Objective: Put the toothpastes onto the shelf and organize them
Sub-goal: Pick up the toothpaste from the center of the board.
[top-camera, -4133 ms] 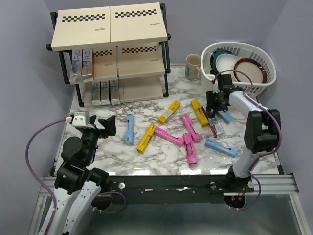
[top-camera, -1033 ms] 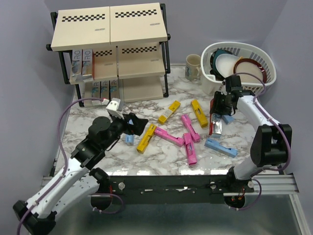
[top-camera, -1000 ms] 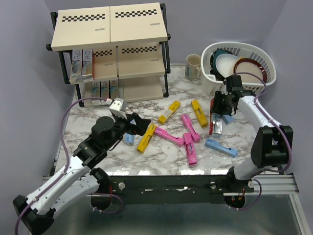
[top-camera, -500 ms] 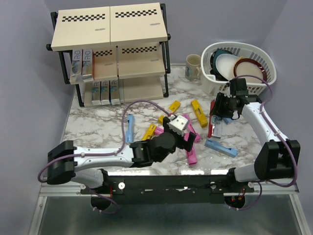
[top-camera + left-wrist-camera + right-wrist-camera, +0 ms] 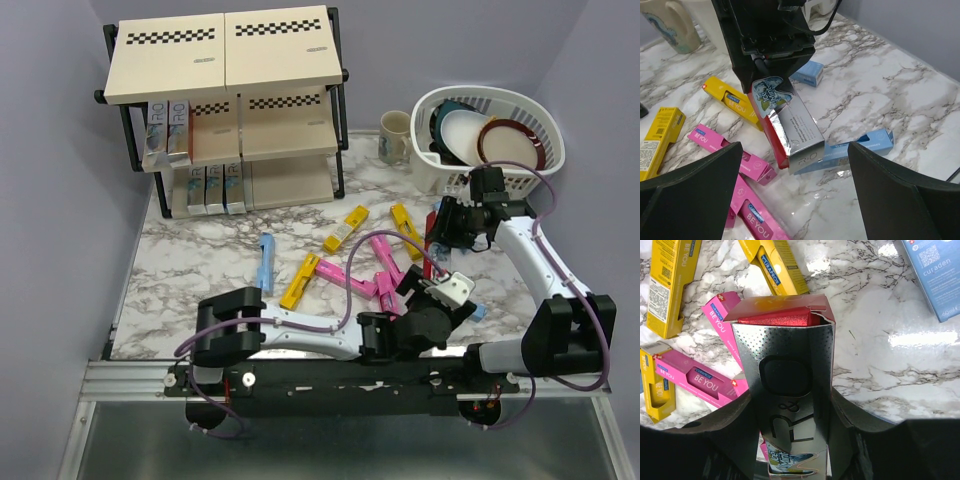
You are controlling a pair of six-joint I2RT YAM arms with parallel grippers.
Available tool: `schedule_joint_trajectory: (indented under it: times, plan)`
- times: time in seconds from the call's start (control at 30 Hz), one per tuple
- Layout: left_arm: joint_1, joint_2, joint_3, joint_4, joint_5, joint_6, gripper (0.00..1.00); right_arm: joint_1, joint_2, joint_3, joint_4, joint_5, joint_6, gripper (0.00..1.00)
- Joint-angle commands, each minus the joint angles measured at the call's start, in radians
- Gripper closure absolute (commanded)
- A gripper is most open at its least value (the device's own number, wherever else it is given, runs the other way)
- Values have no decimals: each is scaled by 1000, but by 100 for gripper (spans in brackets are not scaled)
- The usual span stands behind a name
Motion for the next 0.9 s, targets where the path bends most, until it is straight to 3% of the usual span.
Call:
schedule_joint_trajectory:
  times: [0.0, 0.5, 0.87]
  plan:
    - [-11, 114, 118, -112, -161, -39, 1, 3, -29, -13, 7, -42, 13, 47]
    - [6, 337, 362, -324, -335, -38, 1, 3, -54, -28, 14, -104, 18, 47]
    - [38, 372, 388, -431, -353, -110, 9, 3, -74, -42, 34, -150, 30, 47]
